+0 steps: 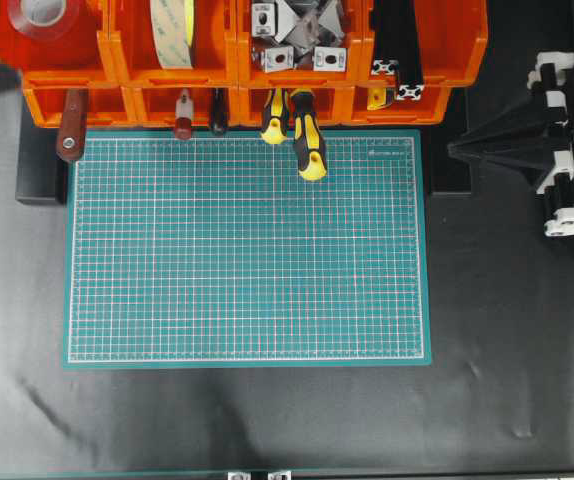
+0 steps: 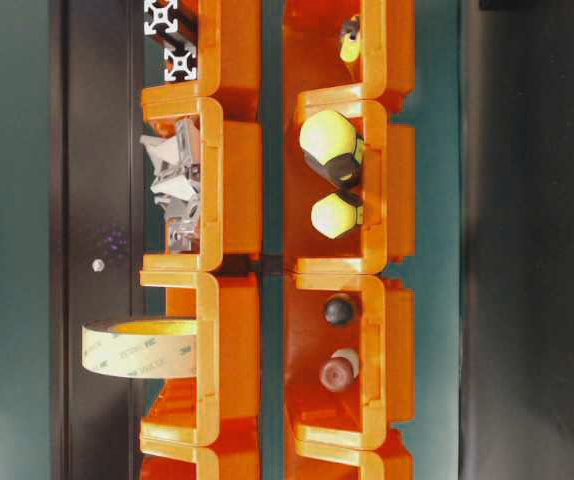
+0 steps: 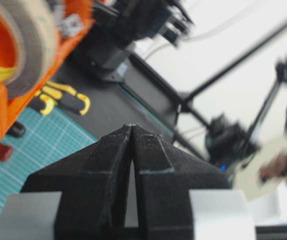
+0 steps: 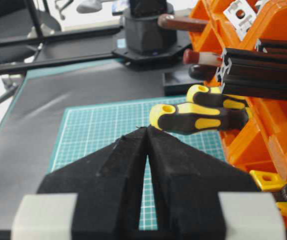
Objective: Pick foam from container rack with left arm.
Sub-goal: 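Move the left gripper up toward the top-left orange bin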
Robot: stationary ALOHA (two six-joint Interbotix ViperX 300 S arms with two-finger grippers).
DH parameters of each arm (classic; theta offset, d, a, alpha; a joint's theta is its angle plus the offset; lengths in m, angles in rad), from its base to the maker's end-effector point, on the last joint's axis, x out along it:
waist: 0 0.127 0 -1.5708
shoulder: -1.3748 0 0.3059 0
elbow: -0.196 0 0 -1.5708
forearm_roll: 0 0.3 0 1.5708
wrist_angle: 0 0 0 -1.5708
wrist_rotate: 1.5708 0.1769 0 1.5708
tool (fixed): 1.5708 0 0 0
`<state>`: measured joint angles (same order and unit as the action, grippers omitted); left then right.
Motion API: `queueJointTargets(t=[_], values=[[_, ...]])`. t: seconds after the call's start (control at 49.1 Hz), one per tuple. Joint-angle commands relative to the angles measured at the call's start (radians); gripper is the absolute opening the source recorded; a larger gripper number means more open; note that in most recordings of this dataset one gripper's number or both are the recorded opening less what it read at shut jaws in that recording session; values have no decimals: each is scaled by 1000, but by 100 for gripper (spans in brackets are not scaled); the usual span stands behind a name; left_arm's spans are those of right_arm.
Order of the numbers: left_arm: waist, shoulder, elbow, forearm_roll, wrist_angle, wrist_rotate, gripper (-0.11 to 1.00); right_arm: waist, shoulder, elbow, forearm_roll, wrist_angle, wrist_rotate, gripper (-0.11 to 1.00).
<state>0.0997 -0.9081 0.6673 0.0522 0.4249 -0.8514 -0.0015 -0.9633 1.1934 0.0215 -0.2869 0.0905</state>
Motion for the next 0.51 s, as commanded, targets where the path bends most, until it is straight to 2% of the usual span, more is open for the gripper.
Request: queueJointTargets(t=[0.0,0.102,0.183,0.489], values=[[41,41,-121,5,77,-123,0,2,5,-15,2,-20,2,0],[80,81,-186,5,97,-227,0,5,3,-15,2,-23,2,0],[100,123,-222,5,97,-265,0,6,3,-15,2,-25,0,0],[120,215,-247,6,92,-267,2,25,5,-15,2,-25,0,0]])
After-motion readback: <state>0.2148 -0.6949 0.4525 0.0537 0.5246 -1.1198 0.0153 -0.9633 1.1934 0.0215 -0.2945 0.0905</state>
